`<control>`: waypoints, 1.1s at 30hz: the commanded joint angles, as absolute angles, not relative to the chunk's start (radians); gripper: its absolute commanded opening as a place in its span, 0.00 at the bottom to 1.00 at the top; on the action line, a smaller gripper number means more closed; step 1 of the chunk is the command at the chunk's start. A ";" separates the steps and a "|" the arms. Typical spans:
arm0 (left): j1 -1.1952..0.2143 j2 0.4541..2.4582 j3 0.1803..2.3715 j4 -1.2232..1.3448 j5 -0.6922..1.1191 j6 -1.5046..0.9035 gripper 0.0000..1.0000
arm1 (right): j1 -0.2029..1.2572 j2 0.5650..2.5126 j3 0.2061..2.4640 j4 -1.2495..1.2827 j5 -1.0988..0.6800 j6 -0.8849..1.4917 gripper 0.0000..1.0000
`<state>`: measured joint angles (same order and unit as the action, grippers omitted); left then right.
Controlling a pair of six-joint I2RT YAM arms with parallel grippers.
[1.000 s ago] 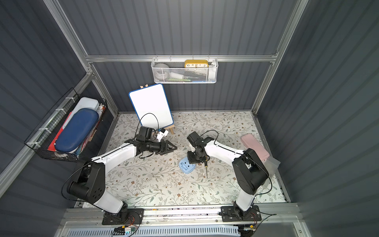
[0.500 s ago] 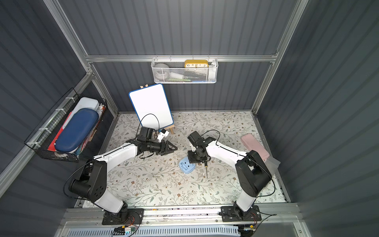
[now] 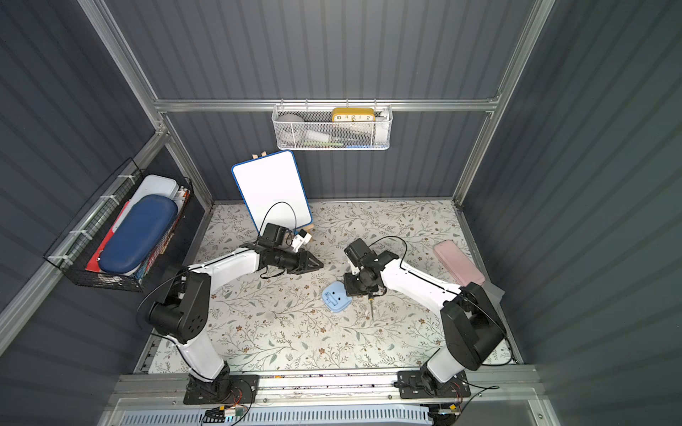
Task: Remove the battery from the alarm
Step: Pick up the cover from the alarm, then adjust the alarm at the center of the board.
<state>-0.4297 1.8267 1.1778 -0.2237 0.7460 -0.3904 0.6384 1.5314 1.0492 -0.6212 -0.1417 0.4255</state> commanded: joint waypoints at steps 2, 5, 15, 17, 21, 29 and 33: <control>-0.480 1.929 1.353 -0.363 0.597 -0.247 0.09 | 0.635 1.461 0.974 -0.635 -0.141 0.451 0.06; -0.513 1.985 1.447 -0.398 0.529 -0.221 0.00 | 0.634 1.408 0.924 -0.639 -0.117 0.466 0.06; -0.714 1.997 1.537 -0.514 0.465 -0.145 0.00 | 0.604 1.218 0.849 -0.728 -0.023 0.491 0.05; -0.748 1.975 1.513 -0.541 0.428 -0.131 0.00 | 0.596 1.148 0.836 -0.743 0.005 0.502 0.05; -0.793 1.954 1.483 -0.592 0.427 -0.114 0.00 | 0.590 1.065 0.816 -0.766 0.051 0.526 0.05; -0.922 1.963 1.570 -0.754 0.185 -0.111 0.00 | 0.586 0.952 0.788 -0.794 0.102 0.557 0.05; -1.002 1.990 1.641 -0.832 0.008 -0.132 0.00 | 0.585 0.939 0.795 -0.805 0.120 0.570 0.04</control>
